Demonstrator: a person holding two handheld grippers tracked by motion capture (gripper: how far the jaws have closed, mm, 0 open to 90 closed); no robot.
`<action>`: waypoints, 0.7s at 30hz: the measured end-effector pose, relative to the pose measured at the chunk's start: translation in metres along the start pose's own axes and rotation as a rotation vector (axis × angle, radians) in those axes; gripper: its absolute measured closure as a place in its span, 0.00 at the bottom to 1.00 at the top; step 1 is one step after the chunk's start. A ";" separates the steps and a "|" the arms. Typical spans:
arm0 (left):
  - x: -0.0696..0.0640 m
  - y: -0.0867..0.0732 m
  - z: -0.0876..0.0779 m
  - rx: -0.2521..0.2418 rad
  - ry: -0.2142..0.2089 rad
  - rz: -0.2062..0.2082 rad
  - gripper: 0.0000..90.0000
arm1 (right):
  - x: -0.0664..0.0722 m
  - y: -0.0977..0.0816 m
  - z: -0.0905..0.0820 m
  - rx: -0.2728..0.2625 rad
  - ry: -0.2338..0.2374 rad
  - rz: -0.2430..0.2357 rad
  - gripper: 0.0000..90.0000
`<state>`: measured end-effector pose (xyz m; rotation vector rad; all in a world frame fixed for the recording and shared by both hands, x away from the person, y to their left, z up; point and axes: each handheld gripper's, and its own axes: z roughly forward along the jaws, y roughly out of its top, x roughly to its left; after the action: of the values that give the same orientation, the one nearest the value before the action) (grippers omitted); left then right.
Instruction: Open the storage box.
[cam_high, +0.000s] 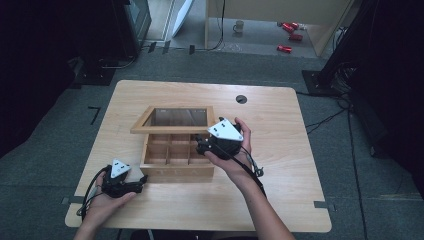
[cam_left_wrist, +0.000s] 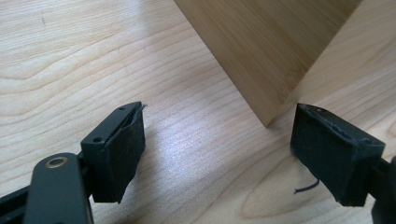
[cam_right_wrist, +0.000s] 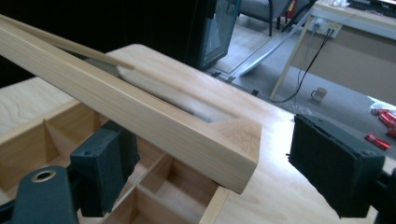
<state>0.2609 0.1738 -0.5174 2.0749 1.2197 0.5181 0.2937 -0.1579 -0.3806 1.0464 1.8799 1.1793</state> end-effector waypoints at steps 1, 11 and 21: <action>0.000 0.000 0.000 -0.001 -0.001 -0.001 0.21 | -0.003 0.004 0.001 -0.004 0.006 -0.002 0.17; 0.001 0.000 0.000 -0.004 -0.012 -0.010 0.21 | -0.028 0.035 0.019 -0.102 0.047 -0.011 0.25; 0.002 0.000 0.000 -0.006 -0.021 -0.016 0.21 | -0.043 0.046 0.045 -0.151 0.093 0.009 0.42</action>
<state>0.2616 0.1754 -0.5171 2.0594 1.2201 0.4912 0.3639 -0.1661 -0.3496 0.9327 1.8261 1.3734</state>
